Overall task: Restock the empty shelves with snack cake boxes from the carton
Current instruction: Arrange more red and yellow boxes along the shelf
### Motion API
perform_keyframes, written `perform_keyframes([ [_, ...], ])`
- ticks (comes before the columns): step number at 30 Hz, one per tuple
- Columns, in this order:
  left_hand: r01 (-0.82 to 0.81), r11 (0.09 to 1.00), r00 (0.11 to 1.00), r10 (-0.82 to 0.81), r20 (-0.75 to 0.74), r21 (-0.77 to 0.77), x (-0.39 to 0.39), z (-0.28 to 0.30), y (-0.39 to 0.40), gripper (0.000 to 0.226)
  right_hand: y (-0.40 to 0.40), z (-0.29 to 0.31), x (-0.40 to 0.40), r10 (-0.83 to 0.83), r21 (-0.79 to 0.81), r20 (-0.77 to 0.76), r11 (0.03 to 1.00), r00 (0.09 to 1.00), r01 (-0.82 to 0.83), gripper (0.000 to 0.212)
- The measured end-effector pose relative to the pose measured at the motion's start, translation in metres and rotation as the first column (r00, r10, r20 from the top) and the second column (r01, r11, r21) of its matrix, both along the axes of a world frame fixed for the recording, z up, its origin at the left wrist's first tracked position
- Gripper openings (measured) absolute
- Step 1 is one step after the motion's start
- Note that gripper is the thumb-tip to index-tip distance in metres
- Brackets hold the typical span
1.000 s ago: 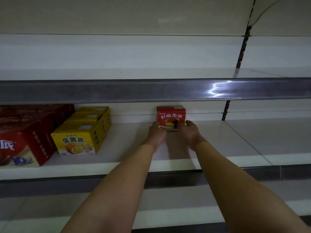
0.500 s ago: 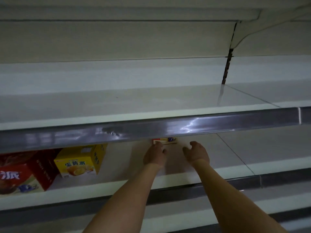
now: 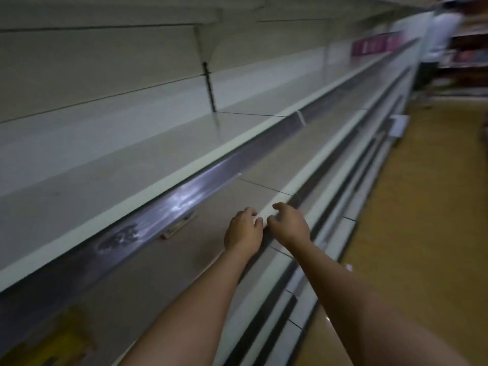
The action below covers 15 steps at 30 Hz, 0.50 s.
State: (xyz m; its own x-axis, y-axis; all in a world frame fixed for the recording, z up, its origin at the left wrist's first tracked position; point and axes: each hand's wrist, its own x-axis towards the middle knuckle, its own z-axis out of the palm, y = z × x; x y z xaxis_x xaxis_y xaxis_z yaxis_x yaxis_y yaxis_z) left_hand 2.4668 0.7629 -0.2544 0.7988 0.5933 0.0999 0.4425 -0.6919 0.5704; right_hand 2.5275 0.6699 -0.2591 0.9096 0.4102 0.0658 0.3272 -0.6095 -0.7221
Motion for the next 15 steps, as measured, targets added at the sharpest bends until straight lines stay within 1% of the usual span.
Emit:
perform_keyframes([
  [2,0.125,0.992,0.992,-0.125,0.019,0.026,-0.001,-0.005,-0.026,0.029,-0.033,-0.006,-0.011,-0.112,-0.035,0.004,0.993,0.994,0.113,0.047],
  [6,0.296,0.955,0.955,-0.296,-0.008,0.000,-0.007,-0.022,-0.082,0.029,-0.107,-0.026,-0.034,-0.294,-0.108,-0.034,0.951,0.955,0.289,0.044],
  [8,0.390,0.921,0.920,-0.389,-0.052,0.004,-0.010,-0.036,-0.112,0.028,-0.148,-0.035,-0.049,-0.401,-0.141,-0.060,0.910,0.914,0.389,0.043],
  [11,0.482,0.876,0.871,-0.483,-0.091,-0.029,-0.017,-0.051,-0.156,0.028,-0.204,-0.048,-0.075,-0.532,-0.207,-0.099,0.838,0.841,0.506,0.044],
  [15,0.590,0.804,0.794,-0.594,-0.130,-0.070,-0.036,-0.068,-0.225,0.031,-0.281,-0.060,-0.125,-0.680,-0.231,-0.104,0.727,0.726,0.647,0.044],
])
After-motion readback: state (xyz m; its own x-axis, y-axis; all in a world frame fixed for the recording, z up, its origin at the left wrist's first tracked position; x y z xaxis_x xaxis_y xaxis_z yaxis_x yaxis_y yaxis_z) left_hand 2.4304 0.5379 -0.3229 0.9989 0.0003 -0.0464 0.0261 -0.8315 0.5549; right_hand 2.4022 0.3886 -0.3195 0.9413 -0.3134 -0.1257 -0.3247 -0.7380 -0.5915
